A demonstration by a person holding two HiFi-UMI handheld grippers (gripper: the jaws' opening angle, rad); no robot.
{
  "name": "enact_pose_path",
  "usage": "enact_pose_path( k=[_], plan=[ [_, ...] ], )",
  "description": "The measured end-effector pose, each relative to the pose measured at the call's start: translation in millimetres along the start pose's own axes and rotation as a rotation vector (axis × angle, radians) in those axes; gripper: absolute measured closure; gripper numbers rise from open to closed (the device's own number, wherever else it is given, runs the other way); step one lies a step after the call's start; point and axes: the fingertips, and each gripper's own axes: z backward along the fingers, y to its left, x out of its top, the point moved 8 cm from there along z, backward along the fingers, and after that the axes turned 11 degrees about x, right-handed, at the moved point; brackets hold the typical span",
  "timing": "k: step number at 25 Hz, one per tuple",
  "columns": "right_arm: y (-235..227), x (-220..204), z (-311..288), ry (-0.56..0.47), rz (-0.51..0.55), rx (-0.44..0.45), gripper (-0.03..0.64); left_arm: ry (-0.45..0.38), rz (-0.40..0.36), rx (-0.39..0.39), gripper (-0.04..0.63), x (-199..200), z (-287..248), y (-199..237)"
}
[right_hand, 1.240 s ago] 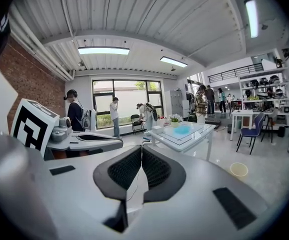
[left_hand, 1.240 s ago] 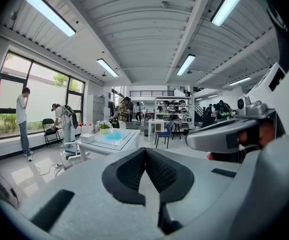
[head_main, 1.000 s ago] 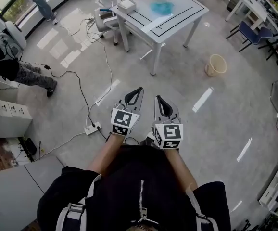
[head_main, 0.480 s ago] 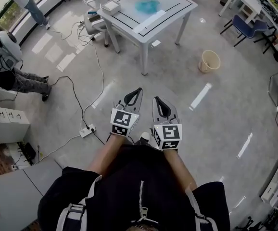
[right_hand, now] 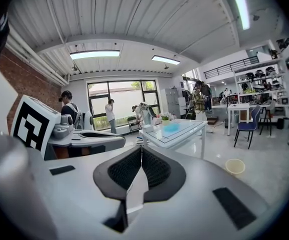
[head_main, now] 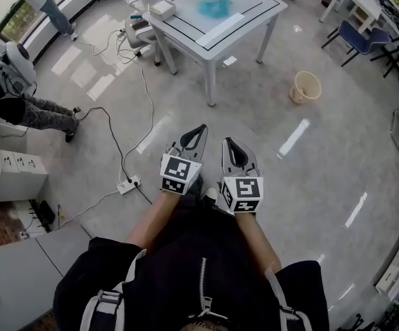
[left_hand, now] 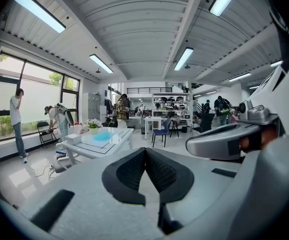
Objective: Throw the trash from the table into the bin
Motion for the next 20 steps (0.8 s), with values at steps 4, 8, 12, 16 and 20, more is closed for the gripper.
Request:
enact_pose_path(
  k=[4,8,12,16,20],
  plan=[
    [-5.7,2.3,-7.1,0.003,0.004,-0.003,0.606,-0.006,0.003,-0.008,0.591,1.5,-10.0,2.3],
    [-12.1,5.4,-17.1,0.006,0.009,-0.016,0.606,-0.011,0.012,-0.016,0.591,2.3,-23.6,9.2],
    [-21.1,12.2,-32.9,0.011,0.011,-0.022,0.606,-0.014,0.014,-0.03,0.591,6.1,-40.7,17.3],
    [-34.1,19.0,-62.9,0.014,0.025,-0.028,0.606,-0.027,0.005,-0.049,0.591,10.7,-68.7,33.7],
    [-43.9,24.8,-100.3,0.039,0.037,-0.014,0.606,-0.025,0.024,-0.044,0.591,11.6,-99.1,60.4]
  ],
)
